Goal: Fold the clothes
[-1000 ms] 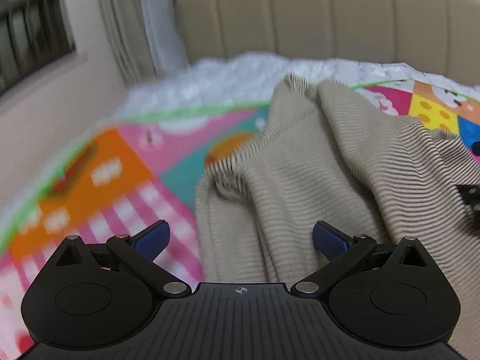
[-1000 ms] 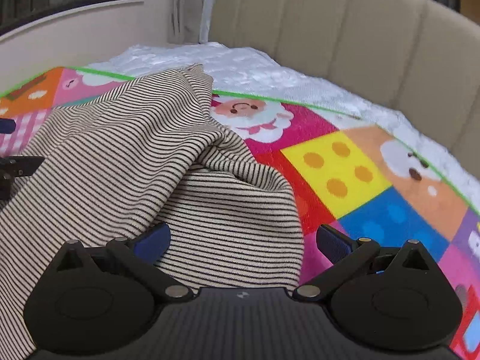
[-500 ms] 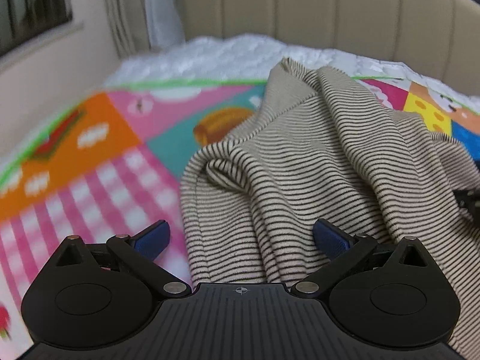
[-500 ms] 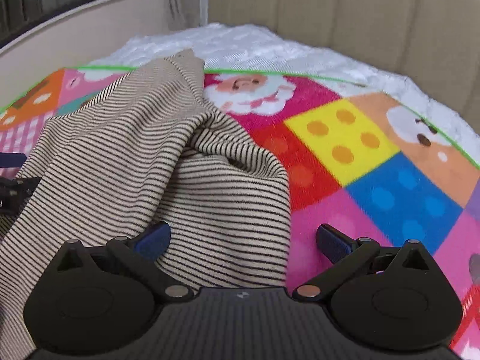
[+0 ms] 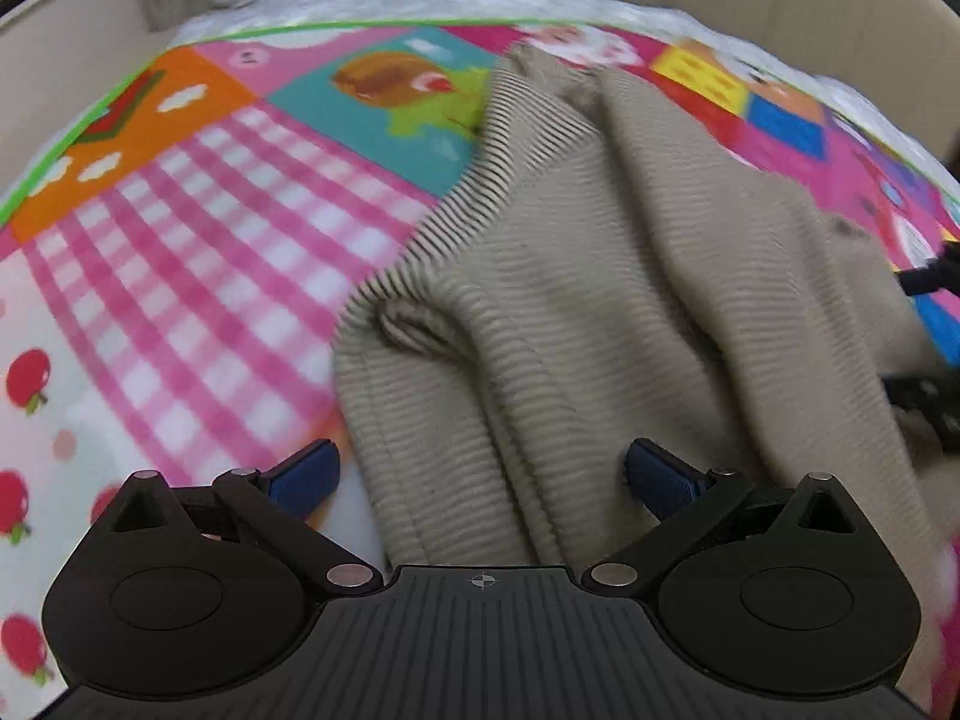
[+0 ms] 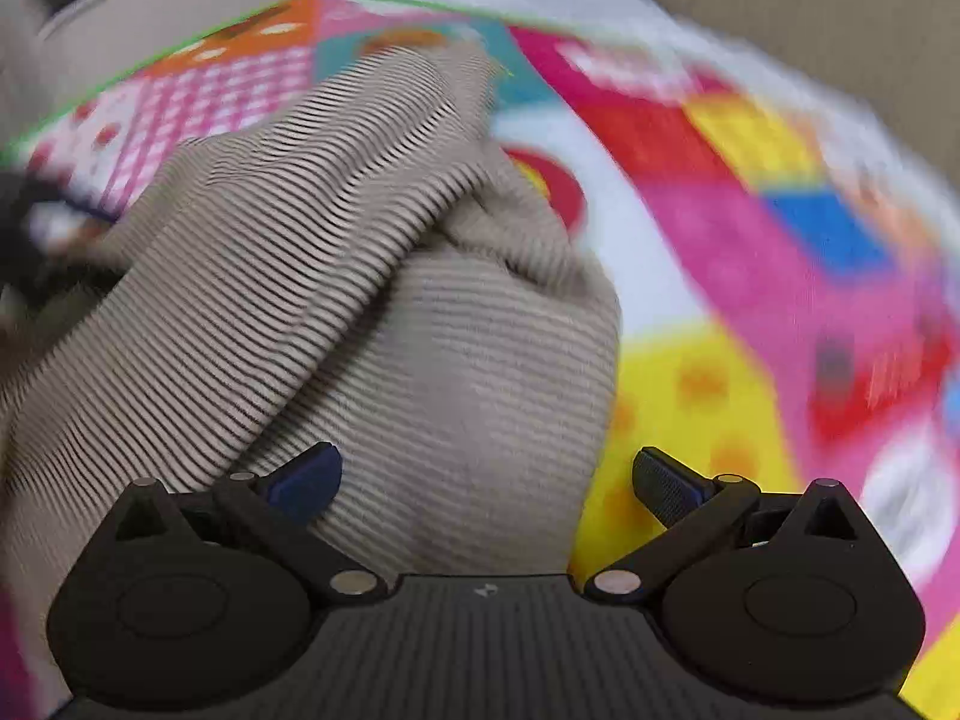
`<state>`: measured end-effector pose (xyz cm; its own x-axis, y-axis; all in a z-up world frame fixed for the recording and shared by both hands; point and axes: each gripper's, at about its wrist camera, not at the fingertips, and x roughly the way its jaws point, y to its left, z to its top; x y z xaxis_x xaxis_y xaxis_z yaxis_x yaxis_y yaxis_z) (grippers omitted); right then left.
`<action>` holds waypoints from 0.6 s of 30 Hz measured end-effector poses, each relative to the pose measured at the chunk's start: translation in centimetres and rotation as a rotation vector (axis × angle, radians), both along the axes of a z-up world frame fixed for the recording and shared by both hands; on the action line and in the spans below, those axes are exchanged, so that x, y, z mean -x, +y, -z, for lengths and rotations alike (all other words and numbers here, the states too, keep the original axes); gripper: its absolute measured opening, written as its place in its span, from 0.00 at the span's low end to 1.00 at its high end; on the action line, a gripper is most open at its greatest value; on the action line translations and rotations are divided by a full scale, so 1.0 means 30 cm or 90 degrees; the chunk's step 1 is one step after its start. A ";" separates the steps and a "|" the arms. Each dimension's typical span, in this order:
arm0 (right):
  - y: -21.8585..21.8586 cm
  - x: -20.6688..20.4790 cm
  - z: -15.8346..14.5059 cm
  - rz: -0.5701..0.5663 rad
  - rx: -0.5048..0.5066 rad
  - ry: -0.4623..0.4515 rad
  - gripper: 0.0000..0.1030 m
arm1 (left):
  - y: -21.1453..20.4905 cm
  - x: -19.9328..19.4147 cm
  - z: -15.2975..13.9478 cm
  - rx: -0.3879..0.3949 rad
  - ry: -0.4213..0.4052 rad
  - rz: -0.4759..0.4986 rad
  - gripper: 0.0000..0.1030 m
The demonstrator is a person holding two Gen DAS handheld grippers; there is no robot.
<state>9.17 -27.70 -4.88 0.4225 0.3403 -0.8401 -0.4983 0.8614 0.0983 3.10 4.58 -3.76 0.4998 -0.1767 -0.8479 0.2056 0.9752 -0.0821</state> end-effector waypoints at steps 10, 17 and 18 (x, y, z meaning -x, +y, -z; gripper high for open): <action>0.062 0.048 -0.005 0.009 0.043 0.010 1.00 | 0.057 -0.015 0.016 0.275 0.150 -0.009 1.00; 0.081 0.049 -0.026 0.002 0.060 -0.022 1.00 | 0.111 -0.114 0.006 0.439 0.215 -0.068 0.53; 0.091 0.053 -0.043 -0.008 0.070 -0.044 0.94 | 0.122 -0.137 -0.006 0.463 0.210 -0.084 0.53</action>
